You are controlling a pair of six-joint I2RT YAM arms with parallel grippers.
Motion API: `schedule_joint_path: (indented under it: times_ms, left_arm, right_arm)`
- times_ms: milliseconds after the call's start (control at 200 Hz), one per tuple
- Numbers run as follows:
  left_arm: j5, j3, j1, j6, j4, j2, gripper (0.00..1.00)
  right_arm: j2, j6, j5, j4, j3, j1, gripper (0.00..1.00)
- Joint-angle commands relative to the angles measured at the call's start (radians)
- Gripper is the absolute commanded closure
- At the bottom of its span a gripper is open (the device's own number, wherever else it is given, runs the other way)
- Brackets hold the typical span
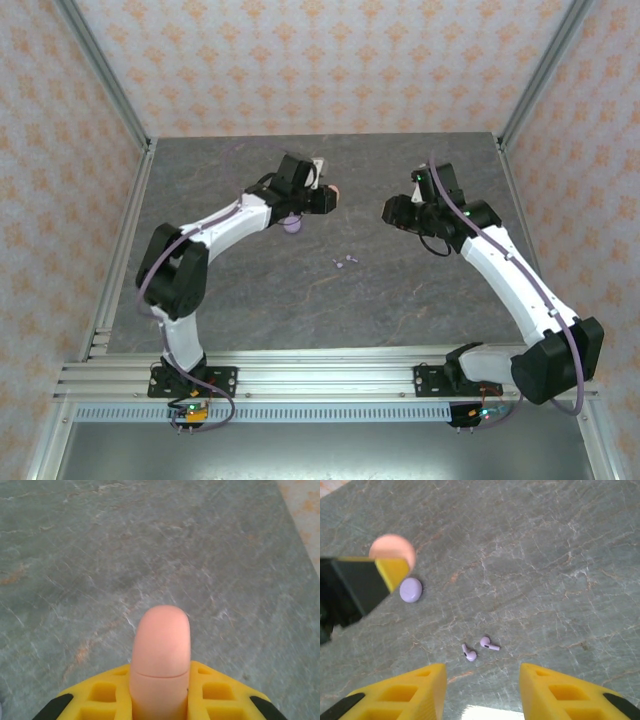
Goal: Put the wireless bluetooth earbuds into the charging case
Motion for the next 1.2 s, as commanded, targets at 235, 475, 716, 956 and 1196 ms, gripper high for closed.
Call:
schedule_joint_path:
  times_ms: [235,475,716,956,1196]
  left_arm:
    - [0.065,0.416,0.060,0.006,-0.243,0.332,0.92]
    - [0.074,0.648,0.082,-0.001,-0.329,0.520,0.92]
    - [0.060,0.754,0.088,-0.036,-0.351,0.628,0.91]
    - [0.018,0.811,0.094,-0.037,-0.400,0.685,0.74]
    - [-0.052,0.808,0.100,0.034,-0.449,0.655,0.44]
  right_arm:
    - [-0.063,0.008,-0.011,0.045,-0.112,-0.002,0.57]
    - [-0.105,0.026,-0.023,0.046,-0.142,-0.003,0.56]
    - [-0.109,0.029,-0.019,0.043,-0.157,-0.002,0.56]
    - [-0.109,0.027,-0.012,0.044,-0.160,-0.003,0.56]
    - [-0.102,0.021,-0.003,0.045,-0.162,-0.003,0.56]
